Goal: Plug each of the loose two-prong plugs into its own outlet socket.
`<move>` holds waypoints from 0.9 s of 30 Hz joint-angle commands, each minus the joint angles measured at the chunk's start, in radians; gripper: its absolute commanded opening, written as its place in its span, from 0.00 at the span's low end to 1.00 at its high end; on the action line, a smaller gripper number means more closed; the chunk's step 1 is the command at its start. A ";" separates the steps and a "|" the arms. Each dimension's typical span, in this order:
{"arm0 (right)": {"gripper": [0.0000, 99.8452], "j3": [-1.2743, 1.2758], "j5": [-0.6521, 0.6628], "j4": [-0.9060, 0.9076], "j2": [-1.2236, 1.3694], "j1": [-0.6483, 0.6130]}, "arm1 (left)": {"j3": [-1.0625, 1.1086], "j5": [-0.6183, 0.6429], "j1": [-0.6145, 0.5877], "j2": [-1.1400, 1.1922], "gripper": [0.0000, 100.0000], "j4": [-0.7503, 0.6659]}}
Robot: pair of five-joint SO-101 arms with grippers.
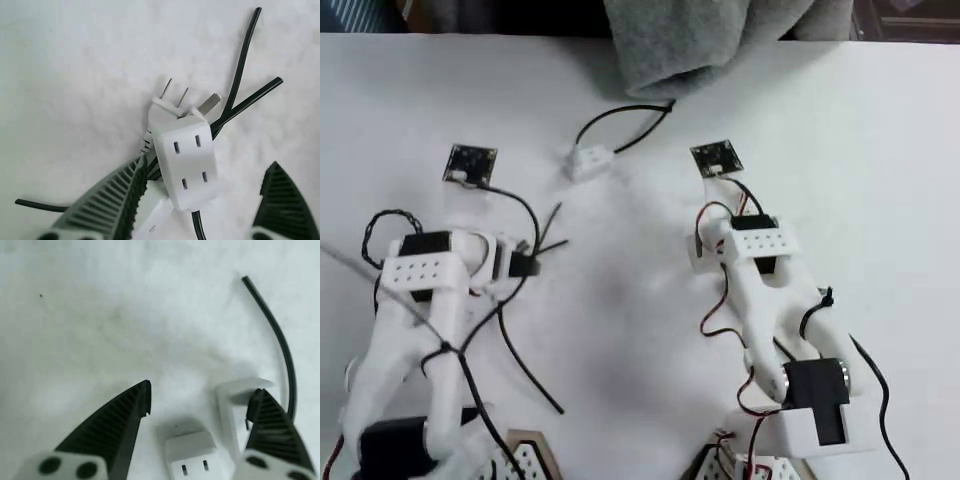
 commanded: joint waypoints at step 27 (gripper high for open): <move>0.31 -0.006 -0.008 -0.051 0.018 0.001 | -0.269 0.011 0.013 0.125 0.14 0.117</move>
